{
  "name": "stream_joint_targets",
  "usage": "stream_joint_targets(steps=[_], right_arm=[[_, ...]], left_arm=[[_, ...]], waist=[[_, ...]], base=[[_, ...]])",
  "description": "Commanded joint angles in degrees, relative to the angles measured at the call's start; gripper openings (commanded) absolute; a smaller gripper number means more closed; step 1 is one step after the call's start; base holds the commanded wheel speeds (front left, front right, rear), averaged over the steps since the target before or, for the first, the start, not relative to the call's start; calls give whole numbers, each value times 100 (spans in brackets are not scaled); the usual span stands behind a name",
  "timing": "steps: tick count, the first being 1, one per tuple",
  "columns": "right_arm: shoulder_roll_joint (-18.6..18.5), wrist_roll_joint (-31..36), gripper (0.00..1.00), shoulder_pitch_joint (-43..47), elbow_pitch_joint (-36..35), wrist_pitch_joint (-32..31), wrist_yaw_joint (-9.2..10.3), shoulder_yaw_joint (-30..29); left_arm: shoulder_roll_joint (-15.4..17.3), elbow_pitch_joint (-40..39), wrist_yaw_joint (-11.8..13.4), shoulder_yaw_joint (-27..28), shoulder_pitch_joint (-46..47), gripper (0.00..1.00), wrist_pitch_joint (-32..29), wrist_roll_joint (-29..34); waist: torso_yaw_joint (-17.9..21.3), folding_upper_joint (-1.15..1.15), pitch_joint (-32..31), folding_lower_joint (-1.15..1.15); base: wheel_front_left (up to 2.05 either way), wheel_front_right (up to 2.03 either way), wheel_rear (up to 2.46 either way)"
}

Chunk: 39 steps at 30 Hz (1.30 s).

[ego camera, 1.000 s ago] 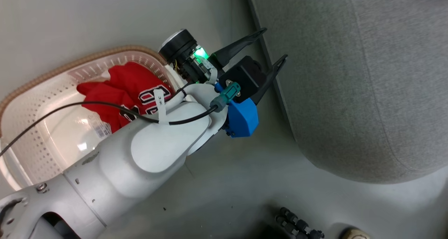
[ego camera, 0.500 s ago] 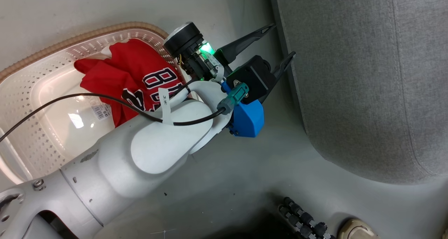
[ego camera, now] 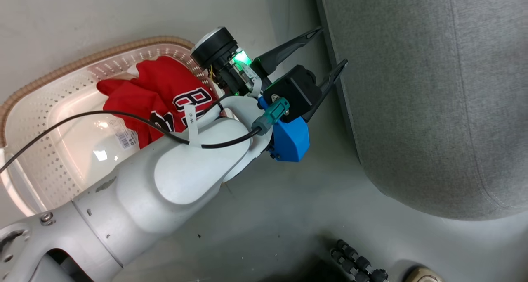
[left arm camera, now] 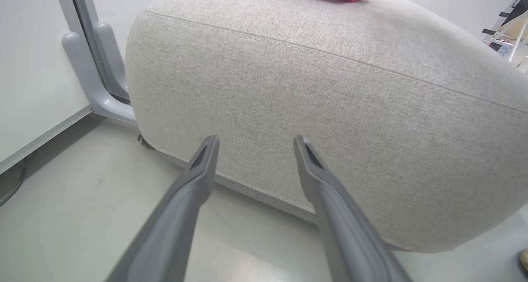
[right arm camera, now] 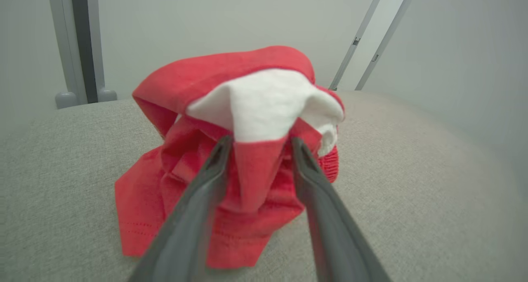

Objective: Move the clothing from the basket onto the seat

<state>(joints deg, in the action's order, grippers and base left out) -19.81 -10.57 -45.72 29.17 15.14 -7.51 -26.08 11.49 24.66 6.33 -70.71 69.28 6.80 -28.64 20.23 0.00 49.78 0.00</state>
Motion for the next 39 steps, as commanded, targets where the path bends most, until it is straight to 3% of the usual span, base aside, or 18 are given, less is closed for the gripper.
stream_joint_targets(steps=[1,10,16,27,34,39], right_arm=[[32,46,100,149,-87,1,4,-31],[181,320,100,1174,-980,1,3,41],[185,463,100,1690,-1626,1,3,496],[299,438,100,2175,-2307,1,3,1718],[432,421,100,2398,-2416,0,3,2227],[578,430,100,2698,-2419,1,3,2426]], left_arm=[[-18,34,6,-3,-81,100,71,-16],[-234,361,12,175,-508,100,623,-312],[-240,428,178,636,-958,100,832,-506],[17,-630,515,2507,-2480,100,841,58],[-35,-1051,459,3525,-3339,100,842,443],[-164,-1195,286,4219,-4015,100,842,714]], waist=[[-3,0,-129,0],[-123,0,-1153,0],[-313,0,-1962,0],[-977,0,-3053,0],[-1373,0,-3492,0],[-1668,0,-3846,0]], base=[[0,0,0],[0,0,0],[0,0,0],[0,0,0],[0,0,0],[0,0,0]])
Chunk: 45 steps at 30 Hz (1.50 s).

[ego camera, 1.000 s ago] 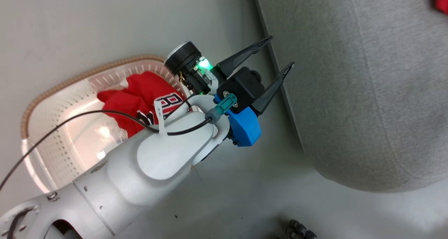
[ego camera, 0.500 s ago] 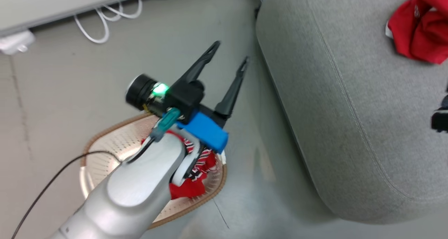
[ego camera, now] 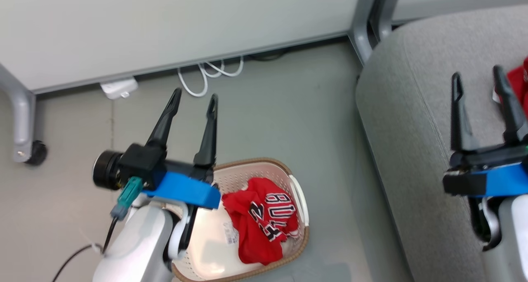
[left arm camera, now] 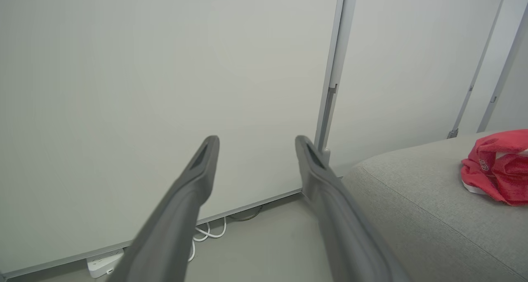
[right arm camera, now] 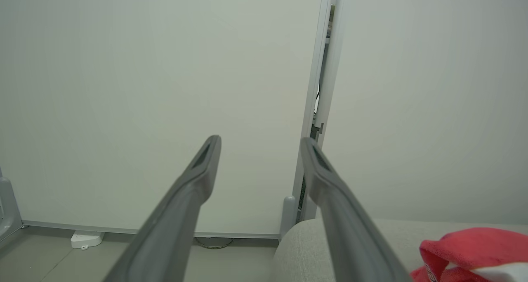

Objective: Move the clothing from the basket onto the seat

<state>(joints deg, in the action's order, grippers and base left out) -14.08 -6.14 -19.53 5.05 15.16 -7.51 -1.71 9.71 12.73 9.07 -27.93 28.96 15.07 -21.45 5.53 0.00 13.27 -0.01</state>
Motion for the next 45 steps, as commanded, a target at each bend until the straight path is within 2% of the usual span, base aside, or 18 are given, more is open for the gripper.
stream_joint_targets(steps=[1,8,16,26,34,45], right_arm=[[36,-1,100,138,11,0,3,22],[285,36,100,675,133,-1,3,85],[504,25,100,1358,265,0,3,-21],[680,-21,100,1857,317,0,3,-86],[722,-14,100,1988,371,-1,3,-105],[689,-6,100,1926,451,-1,3,-73]], left_arm=[[-20,-25,-26,66,-131,100,15,44],[-233,-107,-373,867,-1014,100,15,356],[-495,-152,-816,1538,-1767,100,15,611],[-646,-181,-1176,2009,-2273,100,16,907],[-676,-115,-1315,2124,-2416,100,15,998],[-676,-82,-1271,2022,-2348,100,16,896]], waist=[[-239,0,-264,1],[-440,0,-691,1],[-551,0,-1109,1],[-594,0,-1286,1],[-617,0,-1320,1],[-631,0,-1319,1]], base=[[0,0,0],[0,0,0],[0,0,0],[0,0,0],[0,0,0],[0,0,0]])
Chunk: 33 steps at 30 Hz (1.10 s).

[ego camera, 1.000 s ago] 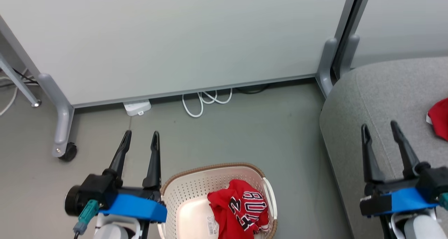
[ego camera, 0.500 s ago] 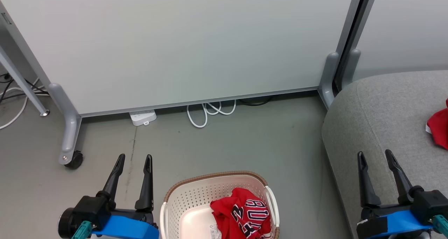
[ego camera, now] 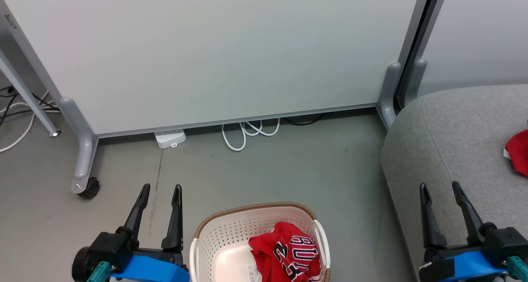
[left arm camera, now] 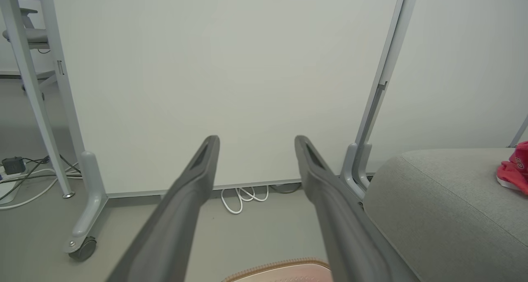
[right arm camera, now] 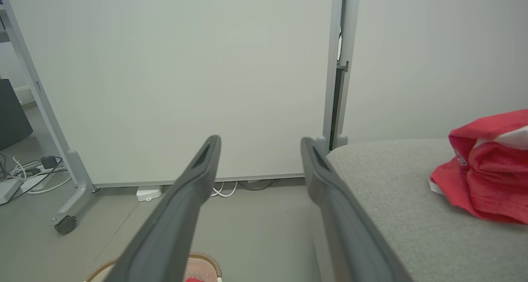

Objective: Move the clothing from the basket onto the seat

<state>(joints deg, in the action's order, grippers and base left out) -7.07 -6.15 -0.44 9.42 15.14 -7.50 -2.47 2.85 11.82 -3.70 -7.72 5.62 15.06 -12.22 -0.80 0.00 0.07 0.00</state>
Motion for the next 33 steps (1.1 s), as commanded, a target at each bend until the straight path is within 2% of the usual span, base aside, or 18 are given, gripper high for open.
stream_joint_targets(steps=[1,7,15,22,33], right_arm=[[-14,-1,100,8,15,1,2,8],[-21,6,100,-100,24,1,2,47],[-68,-57,100,-394,-54,0,2,160],[-96,-113,100,-701,-129,0,2,166],[-83,-256,100,-1464,-267,0,2,212]], left_arm=[[10,15,2,-15,-8,100,17,-18],[10,146,-39,-135,102,100,17,-111],[11,618,-102,-684,662,100,17,-216],[15,1306,-194,-1178,1368,100,17,-321],[16,3009,-307,-2057,2783,100,16,-265]], waist=[[7,0,3,0],[95,0,42,0],[486,0,417,0],[848,0,946,0],[1389,0,2141,0]], base=[[0,0,0],[0,0,0],[0,0,0],[0,0,0],[0,0,0]])
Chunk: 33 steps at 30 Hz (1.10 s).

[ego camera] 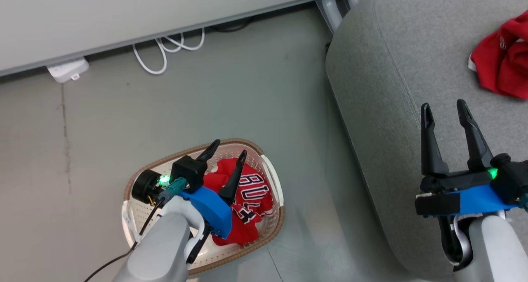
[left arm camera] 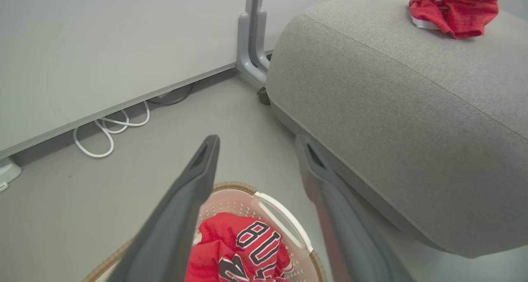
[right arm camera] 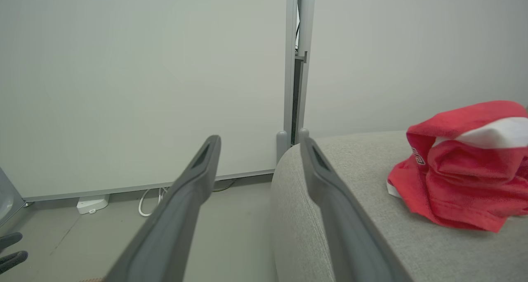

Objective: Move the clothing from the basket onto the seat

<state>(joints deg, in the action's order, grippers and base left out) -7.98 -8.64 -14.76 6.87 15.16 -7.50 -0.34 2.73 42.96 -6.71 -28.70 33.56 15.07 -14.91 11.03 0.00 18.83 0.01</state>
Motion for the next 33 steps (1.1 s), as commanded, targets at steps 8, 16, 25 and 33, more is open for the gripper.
stream_joint_targets(steps=[8,16,25,33], right_arm=[[78,-96,100,-559,-114,-1,2,77],[143,-153,100,-992,-203,-1,2,151],[170,-192,100,-1319,-289,-1,2,185],[198,-218,100,-1545,-363,-1,2,227]], left_arm=[[30,1199,-39,-407,773,100,13,1],[30,2297,-50,-568,1342,100,-296,-178],[58,2921,106,-563,1831,100,-818,-273],[175,3035,245,-574,2101,100,-1115,-318]], waist=[[487,0,1054,-1],[670,0,1748,-1],[733,0,2410,-1],[789,0,2865,-1]], base=[[0,0,0],[0,0,0],[0,0,0],[0,0,0]])
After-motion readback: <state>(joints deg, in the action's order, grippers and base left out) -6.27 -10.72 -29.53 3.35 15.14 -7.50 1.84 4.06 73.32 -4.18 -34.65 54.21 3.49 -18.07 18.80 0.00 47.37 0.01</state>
